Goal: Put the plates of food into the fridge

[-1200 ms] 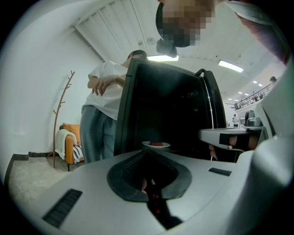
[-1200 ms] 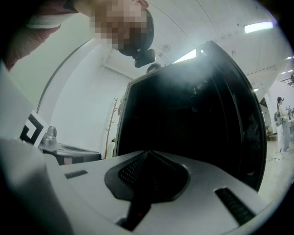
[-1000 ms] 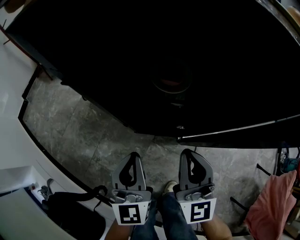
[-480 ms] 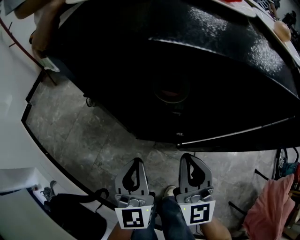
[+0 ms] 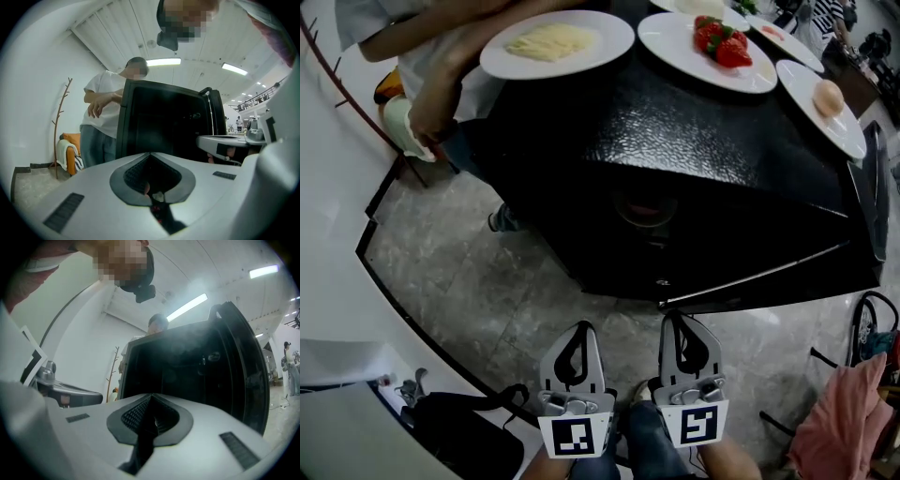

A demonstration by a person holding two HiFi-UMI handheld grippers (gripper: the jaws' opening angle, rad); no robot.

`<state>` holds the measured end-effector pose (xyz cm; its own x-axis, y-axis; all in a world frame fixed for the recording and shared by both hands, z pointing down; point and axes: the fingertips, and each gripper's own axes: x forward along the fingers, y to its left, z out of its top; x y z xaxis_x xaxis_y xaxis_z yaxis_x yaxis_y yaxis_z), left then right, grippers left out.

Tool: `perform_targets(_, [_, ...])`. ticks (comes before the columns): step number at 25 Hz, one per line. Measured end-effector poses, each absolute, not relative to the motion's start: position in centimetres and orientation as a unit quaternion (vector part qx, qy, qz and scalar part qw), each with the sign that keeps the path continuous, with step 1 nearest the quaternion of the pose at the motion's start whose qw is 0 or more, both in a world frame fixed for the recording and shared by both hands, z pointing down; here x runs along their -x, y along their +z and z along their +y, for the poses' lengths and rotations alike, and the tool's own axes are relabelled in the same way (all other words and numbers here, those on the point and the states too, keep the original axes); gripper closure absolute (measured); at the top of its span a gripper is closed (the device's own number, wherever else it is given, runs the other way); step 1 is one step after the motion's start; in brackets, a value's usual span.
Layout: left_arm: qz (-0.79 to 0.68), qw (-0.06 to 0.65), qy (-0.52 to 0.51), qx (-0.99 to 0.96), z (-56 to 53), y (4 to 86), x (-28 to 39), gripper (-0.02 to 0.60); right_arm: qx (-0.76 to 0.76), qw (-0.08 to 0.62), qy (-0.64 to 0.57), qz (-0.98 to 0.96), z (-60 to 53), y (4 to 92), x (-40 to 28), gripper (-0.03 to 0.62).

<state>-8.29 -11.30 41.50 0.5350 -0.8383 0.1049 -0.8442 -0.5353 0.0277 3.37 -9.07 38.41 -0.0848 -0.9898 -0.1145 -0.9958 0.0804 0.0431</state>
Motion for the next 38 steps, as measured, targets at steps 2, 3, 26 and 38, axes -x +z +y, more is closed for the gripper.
perform_targets(2, [-0.477, 0.034, 0.034, -0.877, -11.5, 40.4, 8.1, 0.575, 0.674, 0.031, 0.051, 0.737, -9.2, 37.9, -3.3, 0.583])
perform_targets(3, [-0.475, 0.034, 0.034, -0.879, -11.4, 40.0, 8.0, 0.575, 0.67, 0.032, 0.053, 0.74, -9.2, 37.6, -3.2, 0.583])
perform_targets(26, [-0.47, 0.019, 0.023, -0.882, -11.6, 27.9, 6.7, 0.575, 0.667, 0.027, 0.064, 0.742, -9.1, 27.1, -3.8, 0.583])
perform_targets(38, [-0.478, 0.012, 0.016, -0.878, -10.9, 24.2, 7.2, 0.575, 0.659, 0.001, 0.05, 0.75, -8.7, 24.2, -3.9, 0.583])
